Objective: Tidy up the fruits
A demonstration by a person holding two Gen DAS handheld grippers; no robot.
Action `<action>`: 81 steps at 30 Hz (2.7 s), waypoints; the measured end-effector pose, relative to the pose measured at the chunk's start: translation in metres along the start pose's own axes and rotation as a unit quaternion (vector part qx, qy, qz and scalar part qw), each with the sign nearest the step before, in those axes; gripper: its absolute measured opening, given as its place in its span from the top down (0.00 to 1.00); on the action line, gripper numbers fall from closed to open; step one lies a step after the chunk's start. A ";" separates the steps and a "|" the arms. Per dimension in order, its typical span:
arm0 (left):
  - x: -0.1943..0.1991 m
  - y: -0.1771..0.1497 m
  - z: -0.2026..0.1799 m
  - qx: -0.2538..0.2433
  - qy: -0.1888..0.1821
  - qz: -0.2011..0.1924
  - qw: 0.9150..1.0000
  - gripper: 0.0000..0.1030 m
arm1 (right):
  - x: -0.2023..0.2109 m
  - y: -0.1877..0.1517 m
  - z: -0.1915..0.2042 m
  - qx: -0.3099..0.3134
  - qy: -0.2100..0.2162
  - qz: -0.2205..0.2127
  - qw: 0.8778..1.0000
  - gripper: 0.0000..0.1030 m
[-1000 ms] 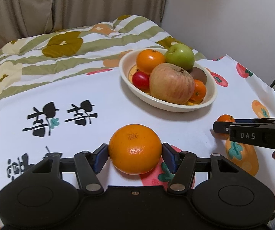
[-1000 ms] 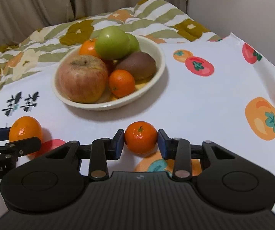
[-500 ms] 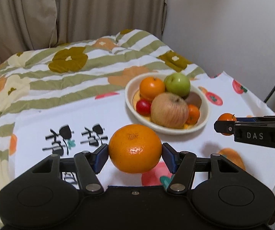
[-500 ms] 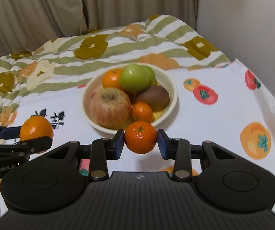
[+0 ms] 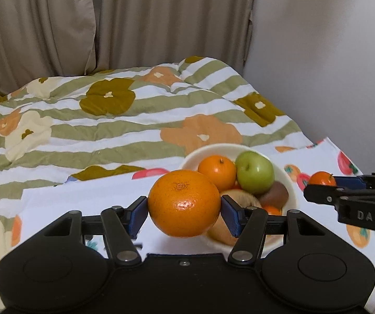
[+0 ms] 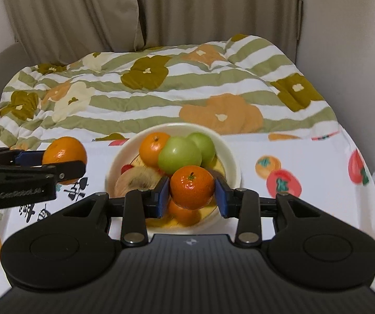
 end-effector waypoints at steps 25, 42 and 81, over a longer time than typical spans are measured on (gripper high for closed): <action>-0.078 0.035 -0.015 -0.016 0.025 0.037 0.999 0.31 | -0.056 0.041 -0.042 0.007 0.019 0.024 1.000 0.49; -0.052 0.029 -0.009 -0.018 0.026 0.020 0.999 0.19 | -0.077 0.049 -0.046 0.018 0.010 0.023 1.000 0.49; 0.053 -0.010 -0.053 0.063 0.100 -0.048 0.992 0.19 | 0.014 0.022 -0.065 0.041 0.037 -0.024 0.998 0.02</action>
Point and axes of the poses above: each gripper's, at about its wrist camera, not at the fingertips, and x roughly against the way its jaws point, z to its left, y to its top, the point moved 4 cm from there along -x, roughly the way its jaws point, and after that the axes turned 13 degrees about z, right-handed, at the moved point
